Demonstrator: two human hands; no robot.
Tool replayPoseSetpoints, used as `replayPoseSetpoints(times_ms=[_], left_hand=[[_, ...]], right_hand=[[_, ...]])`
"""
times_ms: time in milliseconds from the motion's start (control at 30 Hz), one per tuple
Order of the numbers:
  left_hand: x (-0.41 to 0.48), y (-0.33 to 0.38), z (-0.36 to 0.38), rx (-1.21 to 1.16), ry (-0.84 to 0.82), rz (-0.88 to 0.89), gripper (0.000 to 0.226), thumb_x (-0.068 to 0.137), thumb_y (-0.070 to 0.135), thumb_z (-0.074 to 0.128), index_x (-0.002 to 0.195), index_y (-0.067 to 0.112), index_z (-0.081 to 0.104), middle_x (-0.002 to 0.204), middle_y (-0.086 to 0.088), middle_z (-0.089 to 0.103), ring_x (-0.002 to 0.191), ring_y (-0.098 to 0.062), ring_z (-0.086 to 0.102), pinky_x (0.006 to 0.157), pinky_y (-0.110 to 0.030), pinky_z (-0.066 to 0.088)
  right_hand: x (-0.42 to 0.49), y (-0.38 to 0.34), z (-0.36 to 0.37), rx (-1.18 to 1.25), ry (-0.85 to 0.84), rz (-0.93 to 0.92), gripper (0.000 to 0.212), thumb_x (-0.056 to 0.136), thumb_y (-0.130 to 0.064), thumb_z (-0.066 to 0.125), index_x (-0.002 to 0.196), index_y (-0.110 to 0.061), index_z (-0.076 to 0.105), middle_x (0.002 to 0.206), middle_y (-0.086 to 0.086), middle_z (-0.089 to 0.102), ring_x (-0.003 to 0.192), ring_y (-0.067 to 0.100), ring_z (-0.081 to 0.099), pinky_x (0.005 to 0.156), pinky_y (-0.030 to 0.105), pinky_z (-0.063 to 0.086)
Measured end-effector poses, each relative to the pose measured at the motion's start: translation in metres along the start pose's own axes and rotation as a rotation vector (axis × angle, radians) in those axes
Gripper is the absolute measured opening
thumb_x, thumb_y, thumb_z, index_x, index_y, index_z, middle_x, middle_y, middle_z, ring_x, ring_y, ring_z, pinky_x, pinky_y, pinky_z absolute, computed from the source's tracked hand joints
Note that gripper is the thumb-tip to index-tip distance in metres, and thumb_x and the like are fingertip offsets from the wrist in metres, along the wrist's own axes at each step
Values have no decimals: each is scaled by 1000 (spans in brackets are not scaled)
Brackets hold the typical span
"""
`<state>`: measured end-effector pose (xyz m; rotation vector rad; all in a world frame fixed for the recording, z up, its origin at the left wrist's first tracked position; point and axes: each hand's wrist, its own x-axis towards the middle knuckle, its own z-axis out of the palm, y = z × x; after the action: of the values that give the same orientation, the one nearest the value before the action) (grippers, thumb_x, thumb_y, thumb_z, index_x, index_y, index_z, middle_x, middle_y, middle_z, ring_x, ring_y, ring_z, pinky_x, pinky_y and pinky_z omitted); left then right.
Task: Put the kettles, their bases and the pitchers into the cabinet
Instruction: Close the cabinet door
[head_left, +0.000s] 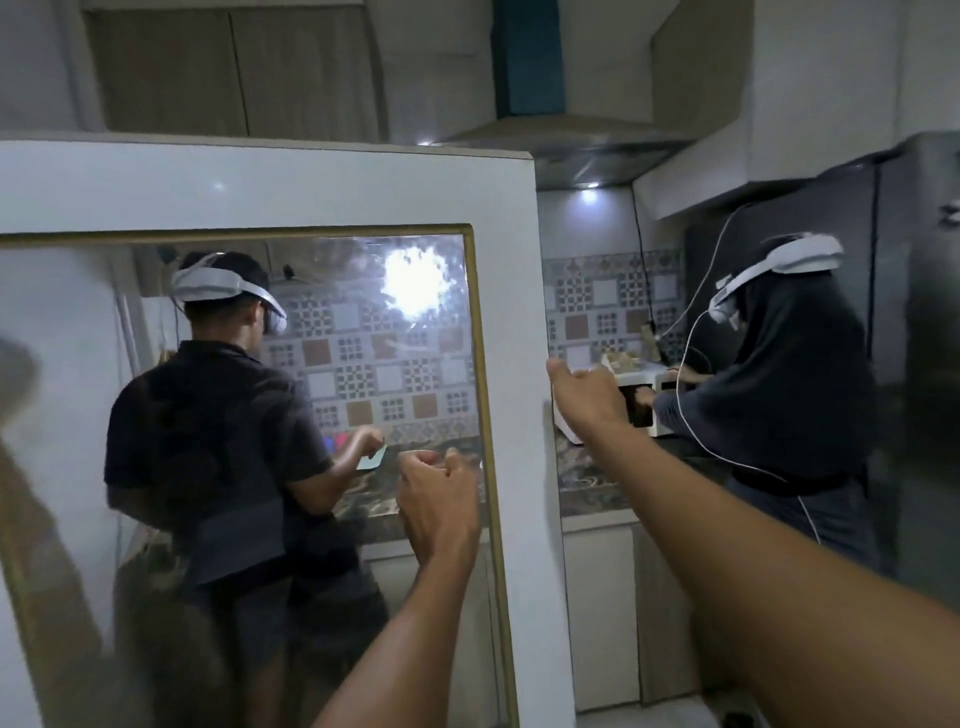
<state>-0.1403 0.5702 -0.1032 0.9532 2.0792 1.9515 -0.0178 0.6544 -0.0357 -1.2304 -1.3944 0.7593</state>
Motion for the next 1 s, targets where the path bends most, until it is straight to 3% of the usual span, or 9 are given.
replayPoseSetpoints(times_ms=[100, 200, 300, 433, 567, 667, 733, 833, 1000], left_hand=[[-2, 9, 24, -25, 170, -53, 16, 93, 22, 53, 104, 13, 45, 96, -5, 50, 86, -26, 54, 73, -34, 42], [0, 5, 39, -5, 217, -41, 19, 92, 22, 55, 106, 14, 45, 104, -2, 48, 90, -24, 52, 77, -34, 43], [1, 3, 43, 58, 207, -3, 18, 90, 28, 56, 100, 22, 43, 110, -6, 56, 92, -27, 59, 81, -42, 53], [-19, 12, 34, 139, 243, 70, 20, 90, 28, 56, 106, 17, 48, 110, -5, 56, 95, -25, 59, 82, -38, 52], [-51, 26, 25, 183, 209, 117, 28, 90, 30, 56, 112, 15, 49, 111, -3, 51, 94, -22, 58, 77, -33, 49], [-89, 37, 17, 210, 186, 128, 33, 88, 34, 60, 112, 16, 48, 113, -3, 50, 92, -19, 56, 71, -28, 44], [-120, 39, 10, 228, 184, 153, 34, 87, 37, 60, 112, 18, 48, 113, -3, 50, 93, -18, 58, 72, -27, 47], [-173, 35, -3, 309, 184, 204, 38, 86, 45, 60, 113, 22, 44, 114, 0, 46, 93, -15, 57, 79, -30, 56], [-261, 28, -32, 335, 314, 350, 54, 81, 53, 54, 123, 20, 43, 118, 1, 40, 103, -13, 47, 79, -20, 42]], right_hand=[[28, -3, -4, 49, -105, -18, 68, 93, -55, 49, 137, -3, 47, 134, 17, 57, 121, 35, 55, 96, 40, 43], [50, -1, 2, 136, -295, -46, 58, 91, -58, 51, 119, -7, 56, 120, 11, 63, 107, 30, 60, 92, 37, 46], [57, 5, 12, 185, -409, -75, 45, 93, -54, 51, 105, -10, 56, 112, 11, 67, 105, 29, 63, 100, 48, 50], [51, 12, 7, 193, -360, -156, 39, 95, -44, 54, 103, -7, 63, 105, 14, 70, 100, 32, 66, 90, 44, 54], [32, 13, -24, 202, -430, -182, 44, 95, -44, 55, 109, -2, 63, 107, 17, 70, 97, 31, 64, 78, 35, 44], [8, 11, -50, 214, -459, -227, 38, 93, -42, 59, 92, -4, 61, 102, 23, 71, 81, 27, 61, 72, 34, 44], [-16, 9, -68, 208, -445, -252, 32, 93, -41, 60, 81, -12, 56, 86, 15, 68, 81, 28, 61, 73, 35, 44], [-65, 3, -99, 157, -419, -323, 31, 94, -45, 57, 88, -14, 55, 90, 7, 63, 93, 31, 62, 83, 40, 47], [-160, -13, -147, 139, -467, -498, 31, 93, -48, 56, 94, -17, 52, 81, -4, 58, 84, 22, 60, 75, 38, 48]])
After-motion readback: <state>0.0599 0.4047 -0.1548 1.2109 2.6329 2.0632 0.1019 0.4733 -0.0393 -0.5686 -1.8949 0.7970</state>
